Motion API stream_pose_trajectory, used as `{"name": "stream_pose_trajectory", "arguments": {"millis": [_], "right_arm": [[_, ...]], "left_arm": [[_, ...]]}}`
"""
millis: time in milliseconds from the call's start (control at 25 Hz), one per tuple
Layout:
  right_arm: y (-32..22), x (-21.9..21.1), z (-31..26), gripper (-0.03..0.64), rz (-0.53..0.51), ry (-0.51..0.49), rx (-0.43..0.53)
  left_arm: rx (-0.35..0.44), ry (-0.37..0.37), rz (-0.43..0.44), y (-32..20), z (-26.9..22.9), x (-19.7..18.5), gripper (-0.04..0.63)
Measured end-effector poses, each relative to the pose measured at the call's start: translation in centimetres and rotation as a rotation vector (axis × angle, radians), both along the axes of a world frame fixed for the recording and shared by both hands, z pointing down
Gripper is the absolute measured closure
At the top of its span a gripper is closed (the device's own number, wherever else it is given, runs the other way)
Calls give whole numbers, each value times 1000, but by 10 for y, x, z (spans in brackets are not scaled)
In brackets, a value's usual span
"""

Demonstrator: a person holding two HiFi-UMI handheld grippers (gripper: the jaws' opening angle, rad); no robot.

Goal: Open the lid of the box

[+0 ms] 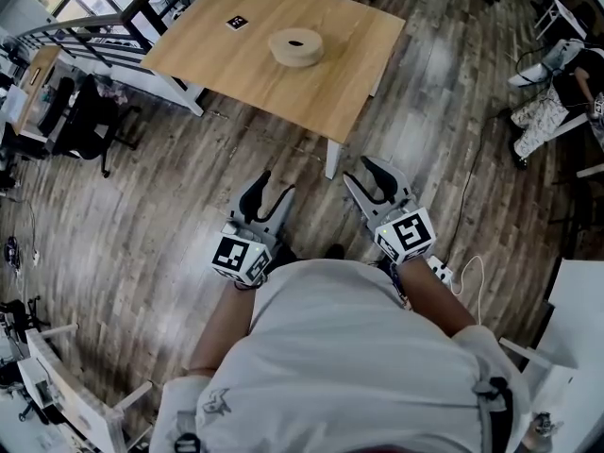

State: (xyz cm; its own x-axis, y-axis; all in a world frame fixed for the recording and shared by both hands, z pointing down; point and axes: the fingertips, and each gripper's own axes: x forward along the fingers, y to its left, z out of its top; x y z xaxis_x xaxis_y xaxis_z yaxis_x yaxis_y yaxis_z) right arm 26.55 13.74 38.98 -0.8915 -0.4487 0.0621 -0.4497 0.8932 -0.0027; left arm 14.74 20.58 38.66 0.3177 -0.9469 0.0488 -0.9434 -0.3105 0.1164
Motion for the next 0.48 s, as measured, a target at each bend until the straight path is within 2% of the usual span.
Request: {"name": "stream_pose_trajectory", "arguments": {"millis": [480], "right_arm": [[-62, -64, 0, 434, 80, 29, 8]], "left_arm": [[11, 19, 80, -79, 4, -70, 383]]}}
